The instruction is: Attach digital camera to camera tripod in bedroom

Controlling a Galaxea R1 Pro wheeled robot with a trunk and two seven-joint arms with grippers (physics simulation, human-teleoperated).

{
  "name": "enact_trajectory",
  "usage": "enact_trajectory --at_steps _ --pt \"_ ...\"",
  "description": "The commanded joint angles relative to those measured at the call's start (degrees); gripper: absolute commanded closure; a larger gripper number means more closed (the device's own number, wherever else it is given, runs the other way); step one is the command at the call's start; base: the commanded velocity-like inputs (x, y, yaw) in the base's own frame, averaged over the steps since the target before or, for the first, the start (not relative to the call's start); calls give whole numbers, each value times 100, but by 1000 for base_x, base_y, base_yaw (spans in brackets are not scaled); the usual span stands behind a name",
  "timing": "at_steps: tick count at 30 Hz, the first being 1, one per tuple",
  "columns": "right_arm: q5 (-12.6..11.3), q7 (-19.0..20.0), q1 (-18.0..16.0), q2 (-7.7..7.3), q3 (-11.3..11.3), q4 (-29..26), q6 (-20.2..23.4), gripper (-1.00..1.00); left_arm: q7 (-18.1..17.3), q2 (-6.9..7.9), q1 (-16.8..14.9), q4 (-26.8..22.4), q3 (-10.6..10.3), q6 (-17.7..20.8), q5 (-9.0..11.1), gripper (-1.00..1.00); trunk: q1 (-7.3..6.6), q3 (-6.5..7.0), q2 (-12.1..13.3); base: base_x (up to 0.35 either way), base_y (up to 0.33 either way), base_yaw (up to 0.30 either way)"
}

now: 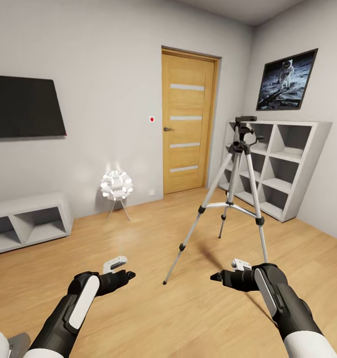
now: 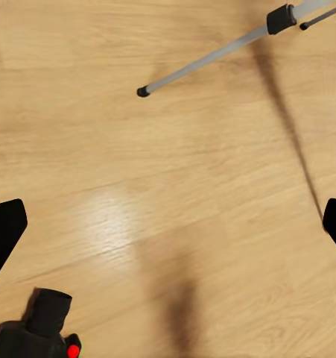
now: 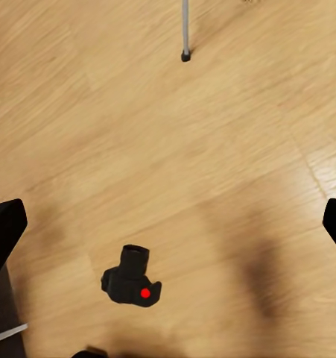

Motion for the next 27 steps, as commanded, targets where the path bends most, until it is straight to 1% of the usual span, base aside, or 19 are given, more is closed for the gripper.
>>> enact_trajectory --at_steps 1,27 --pt "-31 -3 -4 0 -8 4 28 -100 56 0 -3 -15 2 17 59 -100 22 -25 -45 0 0 0" --pt "-37 -1 -4 0 -10 5 28 -100 59 0 -6 -29 25 17 58 -100 593 -491 -1087 0 0 0"
